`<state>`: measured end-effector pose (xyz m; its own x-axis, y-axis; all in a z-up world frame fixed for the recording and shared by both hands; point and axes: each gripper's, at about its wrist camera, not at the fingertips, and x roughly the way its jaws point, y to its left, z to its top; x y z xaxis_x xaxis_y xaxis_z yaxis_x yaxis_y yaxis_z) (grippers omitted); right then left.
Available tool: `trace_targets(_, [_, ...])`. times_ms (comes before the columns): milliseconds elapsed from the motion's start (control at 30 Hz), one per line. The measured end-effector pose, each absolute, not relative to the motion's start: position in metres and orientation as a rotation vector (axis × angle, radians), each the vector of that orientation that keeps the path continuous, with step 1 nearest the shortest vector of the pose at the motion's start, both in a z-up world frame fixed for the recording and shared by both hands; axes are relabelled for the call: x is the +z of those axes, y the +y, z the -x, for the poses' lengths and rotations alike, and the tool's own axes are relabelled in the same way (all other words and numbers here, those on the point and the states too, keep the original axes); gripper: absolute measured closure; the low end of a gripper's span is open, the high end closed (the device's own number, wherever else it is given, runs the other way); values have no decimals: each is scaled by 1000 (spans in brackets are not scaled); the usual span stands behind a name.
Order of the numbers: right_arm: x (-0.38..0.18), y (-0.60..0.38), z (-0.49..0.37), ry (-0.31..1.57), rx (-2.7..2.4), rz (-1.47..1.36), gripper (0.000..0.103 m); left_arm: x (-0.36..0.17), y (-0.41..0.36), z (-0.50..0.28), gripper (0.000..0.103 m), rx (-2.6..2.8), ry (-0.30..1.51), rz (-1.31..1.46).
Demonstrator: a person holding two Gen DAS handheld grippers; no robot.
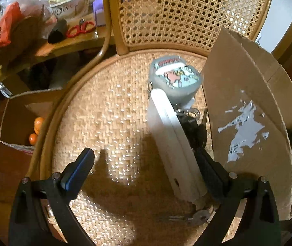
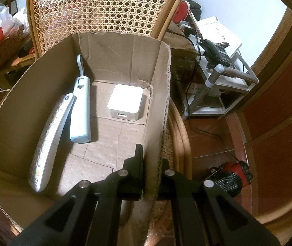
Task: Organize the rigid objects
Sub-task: 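Lower the left gripper toward the white power strip beside the meter, then close the left gripper on the white power strip and lift it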
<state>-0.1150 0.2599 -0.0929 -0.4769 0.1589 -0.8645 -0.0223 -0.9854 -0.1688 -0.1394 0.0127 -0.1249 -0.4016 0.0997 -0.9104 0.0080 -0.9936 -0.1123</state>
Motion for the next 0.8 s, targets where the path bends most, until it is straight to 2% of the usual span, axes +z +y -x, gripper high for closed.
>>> trace_targets(33, [-93,260,115,-198,2605,1547,96,-125,12,139,11,2575,-168,1687])
trace_targets(133, [-94,258,115,-193,2605,1550,96,-125,8,139,29,2576,-211,1683])
trace_targets(200, [-94,258,115,-196,2603,1553,96,-125,6,140,63,2540,-262,1656])
trace_targets(300, [-94,259,115,-190,2602,1556,96,-126,6,139,68,2487,-314,1658])
trace_targets(433, [-95,259,115,-190,2603,1557,96,-121,11,136,76,2505,-225,1630])
trace_targets(567, [-94,259,115,-187,2603,1556,96,-117,13,132,90,2509,-180,1615])
trace_targets(700, [-94,259,115,-190,2603,1556,96,-108,20,127,90,2586,-16,1566])
trace_targets(800, [-94,259,115,-188,2603,1557,96,-99,18,124,90,2609,-5,1524])
